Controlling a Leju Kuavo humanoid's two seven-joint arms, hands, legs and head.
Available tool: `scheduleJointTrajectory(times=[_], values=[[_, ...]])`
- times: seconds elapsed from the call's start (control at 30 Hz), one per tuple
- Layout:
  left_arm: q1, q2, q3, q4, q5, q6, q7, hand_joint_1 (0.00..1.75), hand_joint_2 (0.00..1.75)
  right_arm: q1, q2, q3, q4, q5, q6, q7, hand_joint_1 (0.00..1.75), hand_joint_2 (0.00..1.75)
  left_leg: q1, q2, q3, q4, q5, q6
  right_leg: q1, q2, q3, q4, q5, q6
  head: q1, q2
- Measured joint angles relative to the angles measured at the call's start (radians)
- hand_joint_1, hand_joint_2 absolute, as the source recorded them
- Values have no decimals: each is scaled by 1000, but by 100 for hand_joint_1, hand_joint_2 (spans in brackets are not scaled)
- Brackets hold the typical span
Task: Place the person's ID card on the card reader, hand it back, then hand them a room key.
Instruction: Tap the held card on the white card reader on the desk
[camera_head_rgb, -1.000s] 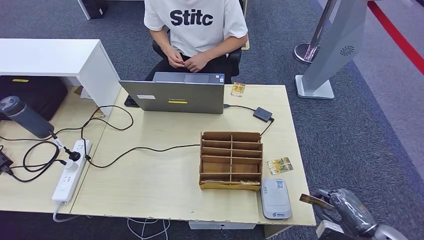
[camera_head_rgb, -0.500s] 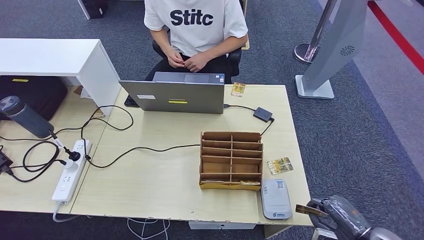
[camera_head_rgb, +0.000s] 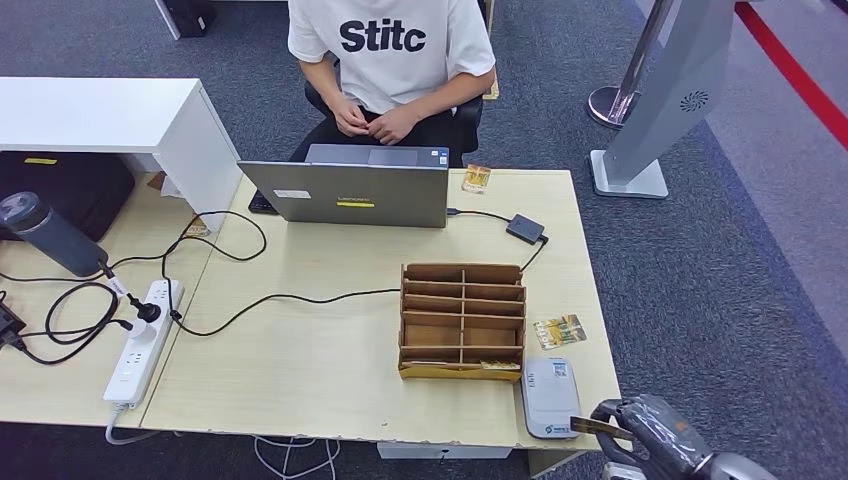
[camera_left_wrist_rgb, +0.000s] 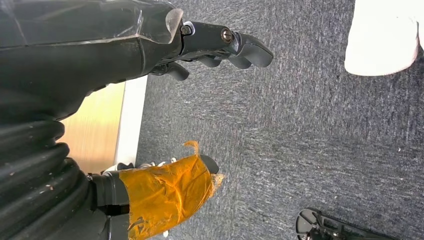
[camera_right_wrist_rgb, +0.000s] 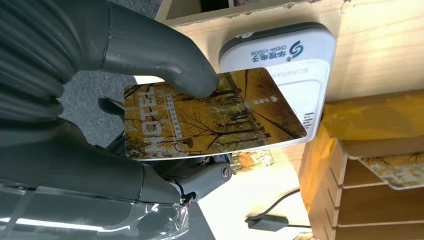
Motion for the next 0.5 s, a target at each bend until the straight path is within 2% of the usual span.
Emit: scheduleJointTrajectory(times=[0.5], values=[[-1,0,-9,0,7,-1,0,0,175,-46,29,72,40,19,-36,0,175,175,0,0,0,0,0,0,0,0,0,0,0,0,0,0]])
